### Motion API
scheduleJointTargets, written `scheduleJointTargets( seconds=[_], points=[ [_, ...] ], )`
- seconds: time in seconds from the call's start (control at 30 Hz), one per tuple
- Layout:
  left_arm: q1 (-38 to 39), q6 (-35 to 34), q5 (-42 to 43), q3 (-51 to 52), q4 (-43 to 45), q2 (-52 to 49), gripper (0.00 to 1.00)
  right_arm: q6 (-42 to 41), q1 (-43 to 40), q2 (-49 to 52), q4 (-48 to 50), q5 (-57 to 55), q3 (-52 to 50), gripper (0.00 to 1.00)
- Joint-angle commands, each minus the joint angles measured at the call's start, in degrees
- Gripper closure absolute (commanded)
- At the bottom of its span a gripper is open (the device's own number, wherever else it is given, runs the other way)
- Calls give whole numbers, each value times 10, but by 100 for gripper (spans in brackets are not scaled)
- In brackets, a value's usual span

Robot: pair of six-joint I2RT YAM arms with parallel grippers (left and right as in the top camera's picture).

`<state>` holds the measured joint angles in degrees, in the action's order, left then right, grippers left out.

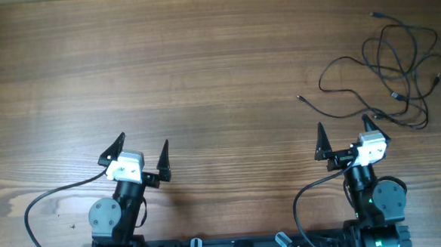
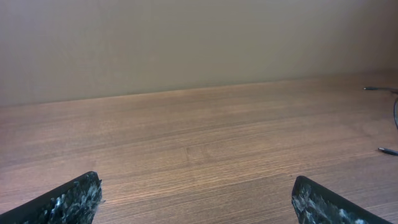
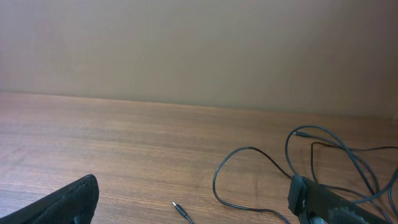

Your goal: Untangle cables

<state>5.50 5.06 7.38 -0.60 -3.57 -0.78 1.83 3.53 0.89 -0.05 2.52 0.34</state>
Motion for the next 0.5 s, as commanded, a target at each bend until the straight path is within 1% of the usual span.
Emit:
scheduleJointTargets(
  seconds=[0.0, 0.47],
  points=[
    [-5, -8, 5, 3, -2, 5, 0, 8, -3, -6, 1, 3, -1, 0],
    [-5, -8, 5, 3, -2, 5, 0, 8, -3, -6, 1, 3, -1, 0]
  ],
)
